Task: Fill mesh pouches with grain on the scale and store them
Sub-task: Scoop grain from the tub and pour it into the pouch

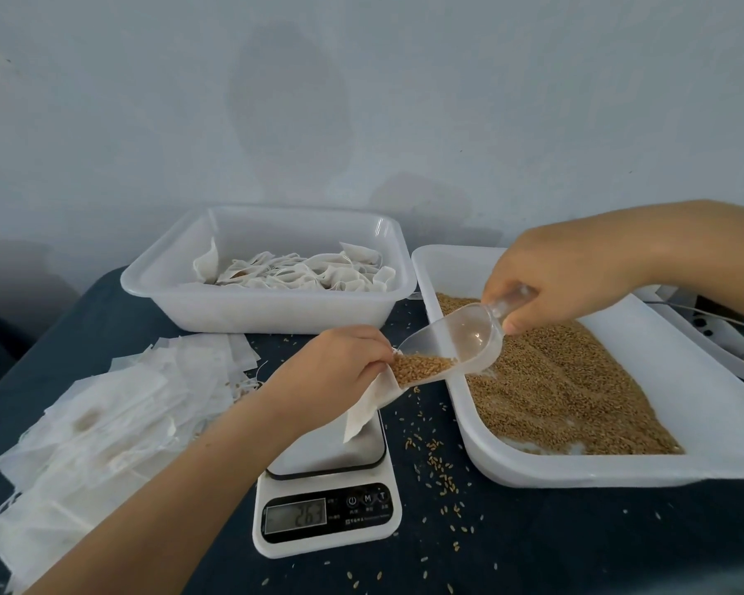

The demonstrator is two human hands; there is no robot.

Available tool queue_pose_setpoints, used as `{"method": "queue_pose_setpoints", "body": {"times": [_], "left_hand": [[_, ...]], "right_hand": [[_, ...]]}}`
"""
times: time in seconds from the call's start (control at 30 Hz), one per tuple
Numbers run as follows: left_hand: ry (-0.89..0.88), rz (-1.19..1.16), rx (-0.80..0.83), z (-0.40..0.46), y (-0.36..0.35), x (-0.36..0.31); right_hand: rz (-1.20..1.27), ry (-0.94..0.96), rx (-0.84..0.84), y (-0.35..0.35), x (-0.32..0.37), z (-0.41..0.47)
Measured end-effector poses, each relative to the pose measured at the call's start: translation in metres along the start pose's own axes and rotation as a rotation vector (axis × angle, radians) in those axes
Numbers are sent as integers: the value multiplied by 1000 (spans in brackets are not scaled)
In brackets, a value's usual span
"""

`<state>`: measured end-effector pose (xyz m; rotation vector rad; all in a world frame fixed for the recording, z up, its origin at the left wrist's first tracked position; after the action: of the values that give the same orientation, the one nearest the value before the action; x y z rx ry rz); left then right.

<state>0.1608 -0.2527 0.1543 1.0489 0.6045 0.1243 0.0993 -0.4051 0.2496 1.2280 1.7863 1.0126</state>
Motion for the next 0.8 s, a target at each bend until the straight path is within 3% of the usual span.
{"method": "queue_pose_setpoints", "body": {"times": [0.8], "left_hand": [[72, -41, -71, -4, 2, 10]], "right_hand": [[-386, -54, 178, 50, 42, 34]]}}
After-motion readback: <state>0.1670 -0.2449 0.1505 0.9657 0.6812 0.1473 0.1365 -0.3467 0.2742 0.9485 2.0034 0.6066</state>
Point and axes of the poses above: each hand's wrist, its own z-axis towards the middle knuckle, its own y-axis out of the back of the hand, x = y × z, the point moved 6 cm from there along z, towards the middle knuckle, and after that the axes turned 8 degrees about y, right-handed, at the moved point
